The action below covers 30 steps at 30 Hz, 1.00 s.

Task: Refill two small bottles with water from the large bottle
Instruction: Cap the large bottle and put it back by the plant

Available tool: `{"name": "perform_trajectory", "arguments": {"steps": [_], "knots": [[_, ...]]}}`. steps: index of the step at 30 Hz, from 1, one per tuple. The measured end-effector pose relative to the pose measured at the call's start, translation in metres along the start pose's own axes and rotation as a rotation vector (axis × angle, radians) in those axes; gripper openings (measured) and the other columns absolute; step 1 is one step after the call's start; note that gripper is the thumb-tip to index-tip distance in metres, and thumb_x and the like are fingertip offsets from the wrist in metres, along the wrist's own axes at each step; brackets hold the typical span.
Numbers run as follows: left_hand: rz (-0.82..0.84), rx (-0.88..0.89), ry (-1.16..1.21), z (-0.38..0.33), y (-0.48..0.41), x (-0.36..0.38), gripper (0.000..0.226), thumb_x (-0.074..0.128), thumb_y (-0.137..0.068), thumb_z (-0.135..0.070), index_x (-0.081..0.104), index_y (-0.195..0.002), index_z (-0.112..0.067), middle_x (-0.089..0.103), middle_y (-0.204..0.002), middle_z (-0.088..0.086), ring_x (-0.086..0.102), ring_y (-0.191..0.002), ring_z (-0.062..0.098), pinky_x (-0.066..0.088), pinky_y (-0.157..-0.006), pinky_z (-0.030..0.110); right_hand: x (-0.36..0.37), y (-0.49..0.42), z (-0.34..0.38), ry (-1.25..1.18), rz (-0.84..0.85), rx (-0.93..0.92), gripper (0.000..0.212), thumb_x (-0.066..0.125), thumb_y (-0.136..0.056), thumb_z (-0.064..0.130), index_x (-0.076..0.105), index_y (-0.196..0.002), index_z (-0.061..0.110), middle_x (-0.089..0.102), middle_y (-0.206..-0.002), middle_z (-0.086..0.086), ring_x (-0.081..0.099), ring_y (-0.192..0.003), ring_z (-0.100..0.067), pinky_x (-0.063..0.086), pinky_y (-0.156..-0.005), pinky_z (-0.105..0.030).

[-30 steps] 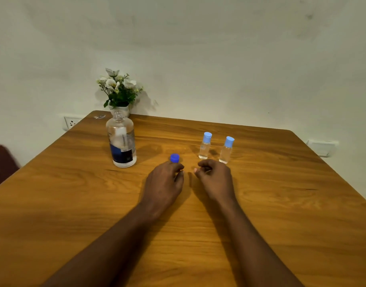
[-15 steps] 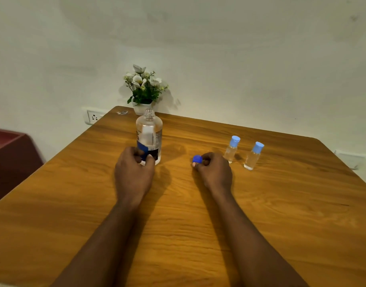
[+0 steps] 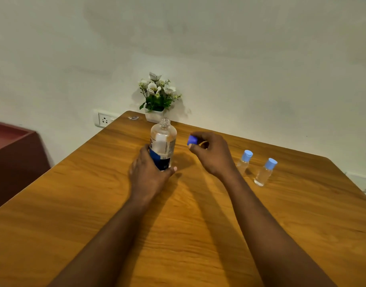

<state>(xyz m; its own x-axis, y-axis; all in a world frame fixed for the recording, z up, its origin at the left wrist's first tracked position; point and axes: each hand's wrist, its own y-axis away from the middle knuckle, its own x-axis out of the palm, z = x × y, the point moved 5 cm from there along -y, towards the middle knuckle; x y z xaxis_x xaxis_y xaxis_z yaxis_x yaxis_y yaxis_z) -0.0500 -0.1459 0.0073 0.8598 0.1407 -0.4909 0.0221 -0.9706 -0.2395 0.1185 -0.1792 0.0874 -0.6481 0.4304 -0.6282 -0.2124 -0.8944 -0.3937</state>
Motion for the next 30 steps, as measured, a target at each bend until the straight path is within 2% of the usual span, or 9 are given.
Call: {"name": "perform_trajectory", "arguments": {"steps": [5,9,15,20,23,27,30], "knots": [[-0.015,-0.011,0.049,0.003,-0.003,-0.002,0.088,0.083,-0.067,-0.034,0.034,-0.138,-0.019,0.050,-0.136,0.003,0.047,-0.124,0.023,0.044,-0.102,0.047,-0.009,-0.023,0.036,0.084,0.111,-0.114,0.041,0.067,-0.088,0.019,0.061,-0.128,0.018,0.064,-0.110,0.002,0.058,-0.084,-0.008,0.040,-0.074,-0.019],[-0.008,0.017,0.054,0.000,-0.003,-0.003,0.085,0.083,-0.067,-0.030,0.037,-0.138,-0.020,0.053,-0.133,0.001,0.050,-0.122,0.021,0.046,-0.100,0.044,-0.022,-0.037,0.053,0.126,0.105,-0.165,0.039,0.076,-0.080,0.016,0.066,-0.118,0.015,0.068,-0.100,-0.002,0.060,-0.081,-0.009,0.044,-0.072,-0.016],[0.004,0.126,-0.040,-0.006,-0.005,-0.003,0.081,0.083,-0.067,-0.028,0.041,-0.137,-0.024,0.055,-0.127,-0.002,0.051,-0.118,0.018,0.047,-0.099,0.042,-0.035,-0.045,0.059,0.207,0.226,-0.195,0.035,0.069,-0.086,0.008,0.066,-0.121,0.012,0.069,-0.116,-0.007,0.062,-0.099,-0.015,0.044,-0.084,-0.022],[0.017,0.163,-0.117,-0.008,-0.004,-0.002,0.085,0.082,-0.068,-0.031,0.036,-0.139,-0.026,0.054,-0.128,-0.001,0.050,-0.119,0.019,0.045,-0.101,0.042,-0.039,-0.043,0.058,0.213,0.302,-0.204,0.035,0.066,-0.088,0.005,0.065,-0.122,0.010,0.068,-0.118,-0.008,0.059,-0.095,-0.010,0.042,-0.074,-0.008],[0.037,0.183,-0.146,-0.009,-0.002,-0.001,0.088,0.081,-0.068,-0.033,0.033,-0.142,-0.026,0.053,-0.131,0.000,0.049,-0.122,0.020,0.044,-0.102,0.044,-0.037,-0.042,0.061,0.227,0.346,-0.219,0.035,0.065,-0.088,0.003,0.065,-0.122,0.009,0.067,-0.119,-0.007,0.059,-0.097,-0.011,0.044,-0.077,-0.011],[0.039,0.196,-0.152,-0.010,-0.002,-0.001,0.088,0.081,-0.068,-0.034,0.033,-0.142,-0.025,0.054,-0.131,0.000,0.050,-0.121,0.020,0.045,-0.101,0.044,-0.037,-0.042,0.062,0.240,0.352,-0.212,0.034,0.068,-0.086,0.005,0.067,-0.120,0.008,0.069,-0.117,-0.009,0.062,-0.099,-0.016,0.050,-0.088,-0.026],[0.049,0.208,-0.168,-0.011,-0.001,-0.001,0.088,0.080,-0.069,-0.035,0.032,-0.143,-0.025,0.052,-0.133,0.001,0.048,-0.123,0.020,0.044,-0.102,0.044,-0.038,-0.045,0.060,0.297,0.341,-0.191,0.027,0.071,-0.085,0.015,0.071,-0.112,0.008,0.072,-0.107,-0.008,0.064,-0.093,-0.018,0.049,-0.081,-0.027]]}}
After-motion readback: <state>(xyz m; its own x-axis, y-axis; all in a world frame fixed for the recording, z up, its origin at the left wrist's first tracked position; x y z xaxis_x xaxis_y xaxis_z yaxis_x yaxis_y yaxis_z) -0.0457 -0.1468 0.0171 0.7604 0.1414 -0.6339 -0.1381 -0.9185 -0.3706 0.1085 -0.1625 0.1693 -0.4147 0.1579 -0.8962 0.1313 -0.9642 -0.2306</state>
